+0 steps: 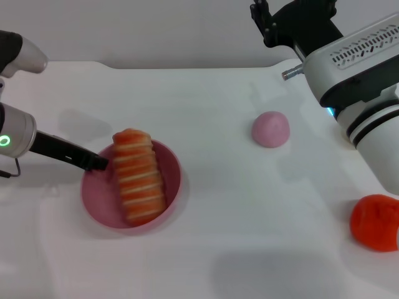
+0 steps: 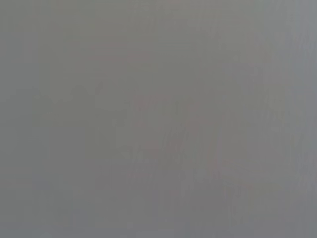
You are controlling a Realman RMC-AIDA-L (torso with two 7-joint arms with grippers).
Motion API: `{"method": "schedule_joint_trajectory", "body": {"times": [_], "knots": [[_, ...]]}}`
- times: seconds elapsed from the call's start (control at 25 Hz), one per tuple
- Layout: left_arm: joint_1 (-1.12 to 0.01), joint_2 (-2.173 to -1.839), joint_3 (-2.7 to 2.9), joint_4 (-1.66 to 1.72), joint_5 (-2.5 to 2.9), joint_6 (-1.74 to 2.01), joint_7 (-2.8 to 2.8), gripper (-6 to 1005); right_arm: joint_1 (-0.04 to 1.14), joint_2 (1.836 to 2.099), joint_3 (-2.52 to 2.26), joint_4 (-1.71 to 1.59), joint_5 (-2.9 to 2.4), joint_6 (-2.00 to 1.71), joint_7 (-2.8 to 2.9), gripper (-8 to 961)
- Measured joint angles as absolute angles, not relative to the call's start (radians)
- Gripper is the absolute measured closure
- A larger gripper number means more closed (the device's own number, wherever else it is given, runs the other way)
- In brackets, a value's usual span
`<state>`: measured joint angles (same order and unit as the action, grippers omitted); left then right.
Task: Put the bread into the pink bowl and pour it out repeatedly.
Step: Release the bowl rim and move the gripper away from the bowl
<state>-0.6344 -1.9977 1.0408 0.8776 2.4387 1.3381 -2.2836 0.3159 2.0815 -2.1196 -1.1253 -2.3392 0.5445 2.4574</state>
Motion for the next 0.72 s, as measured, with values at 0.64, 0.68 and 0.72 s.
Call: {"method": "schedule_joint_trajectory", "body": {"times": [0.64,0.68,0.72], "knots": [[-0.632,-2.006,1.049,0.883,2.439,1.342,-2.287,954,0.31,2.082,-2.131,-1.124,-2.339,0.546,2.461,395],[-0.634,-2.007,1.048,0.883,2.439,1.343,-2.289,954,0.31,2.082,-2.131,-1.123,-2.339,0.546,2.465,395],[-0.635,-2.007,1.047,0.883,2.439,1.344,-2.292,937,0.31,2.082,-2.131,-1.121,-2.339,0.546,2.469,395]]}}
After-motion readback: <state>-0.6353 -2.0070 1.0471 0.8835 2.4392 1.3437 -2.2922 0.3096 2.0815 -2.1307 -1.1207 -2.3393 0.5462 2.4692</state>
